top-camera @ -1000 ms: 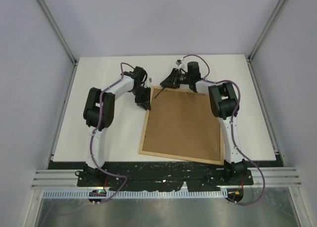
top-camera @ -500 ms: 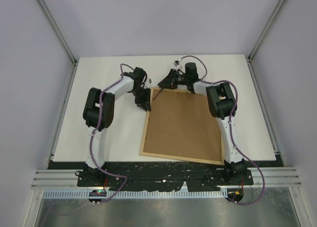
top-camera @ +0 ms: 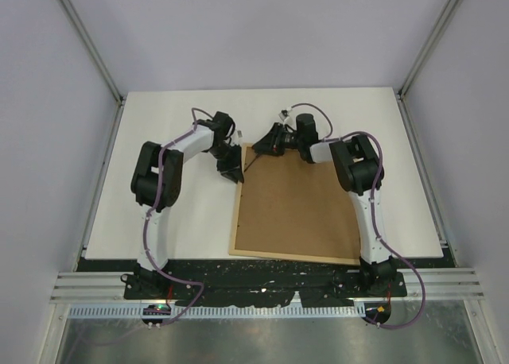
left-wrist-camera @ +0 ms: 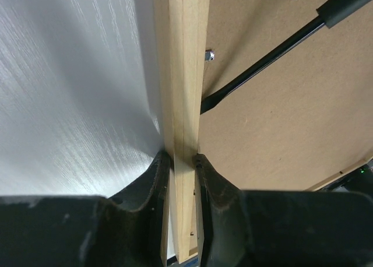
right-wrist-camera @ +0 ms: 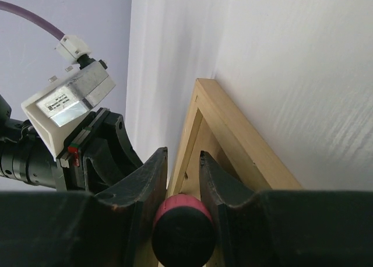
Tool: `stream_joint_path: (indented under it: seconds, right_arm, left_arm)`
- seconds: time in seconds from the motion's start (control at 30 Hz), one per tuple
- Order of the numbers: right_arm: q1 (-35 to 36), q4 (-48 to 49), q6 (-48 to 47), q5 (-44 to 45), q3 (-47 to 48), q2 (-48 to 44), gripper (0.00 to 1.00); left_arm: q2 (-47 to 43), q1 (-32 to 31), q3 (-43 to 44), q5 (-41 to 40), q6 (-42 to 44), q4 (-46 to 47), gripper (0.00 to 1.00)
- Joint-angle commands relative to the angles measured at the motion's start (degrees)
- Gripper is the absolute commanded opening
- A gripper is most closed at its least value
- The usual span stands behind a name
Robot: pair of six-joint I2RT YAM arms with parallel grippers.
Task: Take the photo out of the frame
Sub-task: Release the photo frame item from the photo frame, then adjust the screwdriver.
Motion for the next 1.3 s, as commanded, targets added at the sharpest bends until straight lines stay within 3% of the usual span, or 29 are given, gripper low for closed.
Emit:
stream_joint_path:
  seconds: [0.0,0.17,0.33,0.37,0.43,0.47,0.67,0.9,1.27]
  right_arm:
    - [-0.08,-1.87,-4.50,5.00,-3.59,-5.03,0.08]
    - [-4.04,-0.21,-6.26,6.86,-8.78,-12.50,0.08]
    - [-5.97,-2.03,-7.92,5.46,-8.45,-14.88,0.08]
    - [-6.24,-2.74,-8.63,4.67,-8.27,-15.14,0.08]
    - [-6.76,-4.84,-10.29,4.05,-7.92,-16.28,0.08]
    - [-6.94,-5.20,-10.74,3.87,-7.92,-17.33,0.08]
    - [-7.73,-11.35,-13.12,2.12,-9.14,-22.08,0.08]
    - [-7.73,-12.59,-10.75,-0.60,-13.36,-29.11,0.08]
    - [-7.38,-19.61,-14.17,-3.07,-16.18,-35.80,0.08]
  left_arm:
    - [-1.74,-1.30,-4.56,1.39,-3.97,4.96,0.00]
    - [-5.61,-1.30,-12.39,4.29,-10.30,12.44,0.00]
    - [-6.05,-1.21,-12.40,5.08,-10.13,13.50,0.00]
    - [-6.67,-1.21,-12.22,5.08,-9.70,13.67,0.08]
    - [-8.60,-0.60,-12.22,5.08,-8.82,14.64,0.33]
    - [-9.48,-0.33,-11.96,5.08,-8.29,14.73,0.40]
    - [-13.26,0.11,-6.34,8.05,-0.83,13.06,0.68]
    - [-12.39,-3.66,0.60,8.07,8.14,7.36,0.74]
    - [-10.45,-6.83,3.68,12.65,9.99,5.07,0.74]
